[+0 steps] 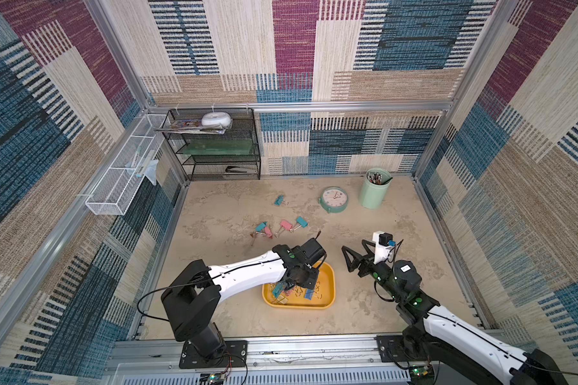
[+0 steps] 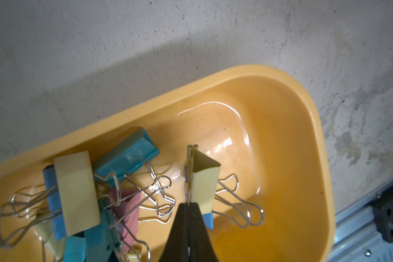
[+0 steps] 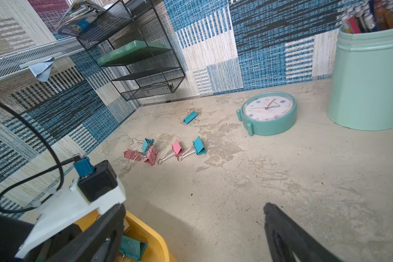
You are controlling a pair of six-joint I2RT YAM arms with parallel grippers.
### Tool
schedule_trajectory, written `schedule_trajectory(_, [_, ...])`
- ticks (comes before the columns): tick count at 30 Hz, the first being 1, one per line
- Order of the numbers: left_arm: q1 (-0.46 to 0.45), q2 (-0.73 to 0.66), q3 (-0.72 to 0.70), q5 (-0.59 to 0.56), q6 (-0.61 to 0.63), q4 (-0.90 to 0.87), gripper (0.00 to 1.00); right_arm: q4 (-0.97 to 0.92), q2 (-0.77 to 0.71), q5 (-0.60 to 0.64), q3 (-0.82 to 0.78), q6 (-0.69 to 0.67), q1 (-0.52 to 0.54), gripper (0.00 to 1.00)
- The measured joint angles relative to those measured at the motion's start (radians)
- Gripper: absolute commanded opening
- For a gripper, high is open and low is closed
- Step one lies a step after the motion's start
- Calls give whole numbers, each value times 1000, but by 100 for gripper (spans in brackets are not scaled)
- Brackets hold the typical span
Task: Put the binder clips in the storage box
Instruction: Place the binder clip in the storage box.
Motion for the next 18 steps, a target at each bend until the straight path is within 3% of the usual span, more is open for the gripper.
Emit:
schedule_trajectory(10, [0, 32, 44, -56, 17, -20, 26, 0, 1, 0, 0, 0, 0, 98])
schedule_trajectory(18, [20, 7, 172, -93, 74, -47, 26, 0, -2, 0, 0, 0, 0, 98])
